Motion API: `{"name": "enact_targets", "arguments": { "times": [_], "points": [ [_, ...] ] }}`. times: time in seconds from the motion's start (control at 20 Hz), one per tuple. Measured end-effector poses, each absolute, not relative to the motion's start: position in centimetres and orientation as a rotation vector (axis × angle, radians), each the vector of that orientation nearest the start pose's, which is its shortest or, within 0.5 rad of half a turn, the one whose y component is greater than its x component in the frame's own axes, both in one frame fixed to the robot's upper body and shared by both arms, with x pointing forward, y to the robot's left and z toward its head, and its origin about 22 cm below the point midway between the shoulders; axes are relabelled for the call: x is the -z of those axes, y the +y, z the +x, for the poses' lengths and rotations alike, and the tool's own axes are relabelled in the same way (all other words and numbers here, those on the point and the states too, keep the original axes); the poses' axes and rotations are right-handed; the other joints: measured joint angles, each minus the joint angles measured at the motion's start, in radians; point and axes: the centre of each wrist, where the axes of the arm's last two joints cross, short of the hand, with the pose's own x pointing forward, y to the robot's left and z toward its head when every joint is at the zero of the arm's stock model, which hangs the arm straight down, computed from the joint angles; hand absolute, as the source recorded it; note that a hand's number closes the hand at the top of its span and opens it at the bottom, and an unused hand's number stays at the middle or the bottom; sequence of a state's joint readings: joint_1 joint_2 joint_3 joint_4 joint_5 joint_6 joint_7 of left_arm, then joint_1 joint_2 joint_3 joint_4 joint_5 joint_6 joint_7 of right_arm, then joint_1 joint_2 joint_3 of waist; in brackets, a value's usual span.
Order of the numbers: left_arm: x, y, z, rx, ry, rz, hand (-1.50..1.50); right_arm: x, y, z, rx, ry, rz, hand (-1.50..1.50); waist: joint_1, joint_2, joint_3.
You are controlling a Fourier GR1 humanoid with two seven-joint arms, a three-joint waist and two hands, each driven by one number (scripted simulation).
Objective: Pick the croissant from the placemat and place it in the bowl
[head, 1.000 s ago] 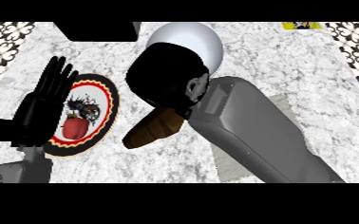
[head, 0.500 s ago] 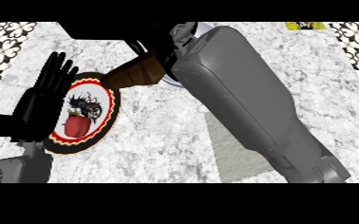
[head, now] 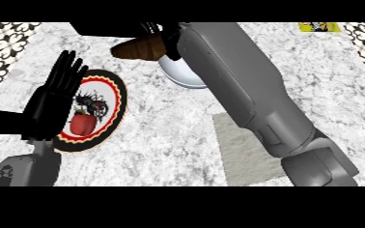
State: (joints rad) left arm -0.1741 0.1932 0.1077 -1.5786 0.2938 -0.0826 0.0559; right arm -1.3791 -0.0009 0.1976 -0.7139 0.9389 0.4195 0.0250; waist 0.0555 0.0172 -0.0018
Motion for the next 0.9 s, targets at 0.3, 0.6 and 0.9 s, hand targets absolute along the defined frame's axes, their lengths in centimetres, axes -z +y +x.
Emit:
{"name": "enact_targets", "arguments": {
  "times": [0.3, 0.6, 0.9],
  "points": [
    [-7.1, 27.3, 28.7, -0.006, -1.72, -0.149, 0.0, -21.5, -0.8, 43.7, -1.705, -1.557, -0.642, 1.5, 0.024, 0.011, 0.0],
    [-7.5, 26.8, 29.1, 0.013, -1.728, -0.177, 0.0, -17.9, -2.0, 44.8, -1.778, -1.399, -0.698, 1.5, 0.051, 0.024, -0.001],
    [-7.2, 26.0, 29.4, 0.03, -1.733, -0.194, 0.0, -14.9, -3.8, 45.3, -1.732, -1.207, -0.631, -1.5, 0.071, 0.034, -0.001]
  ]
}}
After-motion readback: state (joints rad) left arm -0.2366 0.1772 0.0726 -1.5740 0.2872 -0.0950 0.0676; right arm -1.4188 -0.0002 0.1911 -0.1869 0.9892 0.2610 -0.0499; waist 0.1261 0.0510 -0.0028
